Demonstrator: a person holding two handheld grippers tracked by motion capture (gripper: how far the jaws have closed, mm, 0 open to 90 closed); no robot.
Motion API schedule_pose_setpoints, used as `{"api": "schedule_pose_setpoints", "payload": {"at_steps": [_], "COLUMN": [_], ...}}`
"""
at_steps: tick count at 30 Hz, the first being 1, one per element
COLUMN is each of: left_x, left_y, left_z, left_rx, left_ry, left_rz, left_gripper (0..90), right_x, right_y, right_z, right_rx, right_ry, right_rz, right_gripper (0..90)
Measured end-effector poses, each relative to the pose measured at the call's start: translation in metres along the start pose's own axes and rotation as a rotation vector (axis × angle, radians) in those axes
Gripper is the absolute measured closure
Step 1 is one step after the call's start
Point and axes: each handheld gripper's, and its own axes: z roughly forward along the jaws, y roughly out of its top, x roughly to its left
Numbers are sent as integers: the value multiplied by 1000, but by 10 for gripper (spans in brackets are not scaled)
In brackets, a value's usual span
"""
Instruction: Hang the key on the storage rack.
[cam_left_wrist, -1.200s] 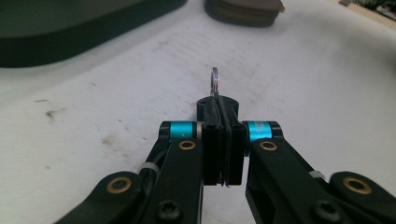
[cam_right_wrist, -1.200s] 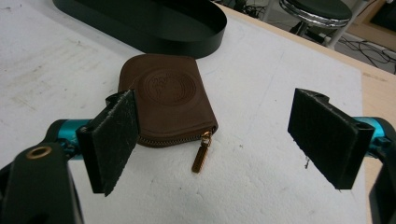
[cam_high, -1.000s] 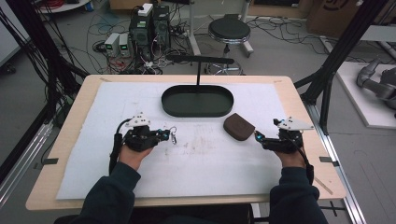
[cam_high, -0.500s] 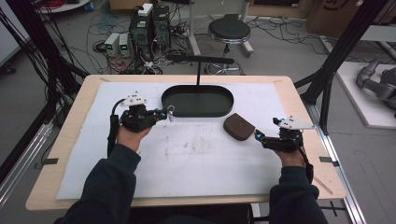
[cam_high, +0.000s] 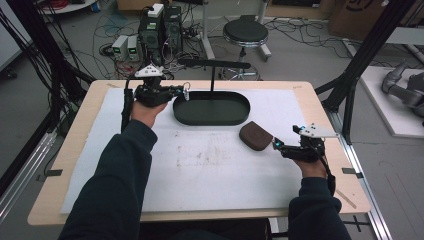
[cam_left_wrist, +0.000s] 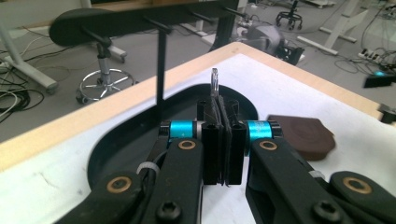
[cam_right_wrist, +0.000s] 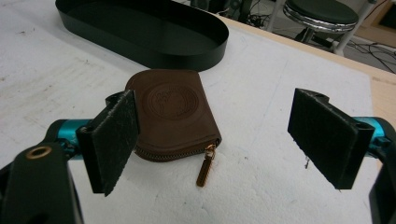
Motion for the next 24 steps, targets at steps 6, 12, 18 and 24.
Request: {"api": "schedule_pose_setpoints", "payload": {"at_steps": [6, 12, 18, 24], "left_x": [22, 42, 55, 60], "left_y": [14, 26, 25, 25], "left_z": [23, 38, 46, 50], "left_rx": [28, 36, 54, 64], "left_ry": [24, 60, 105, 132], "left_rz": [-12, -37, -69, -93], "left_gripper": [883, 882, 882, 881], "right_x": [-1, -3, -3, -4], "right_y": [0, -1, -2, -2], "right_z": [1, 0, 0, -1], "right_rx": [2, -3, -5, -4], "right_ry": [6, 3, 6, 6], "right_rz": [0, 12, 16, 14], "right_gripper": [168, 169, 168, 169]}}
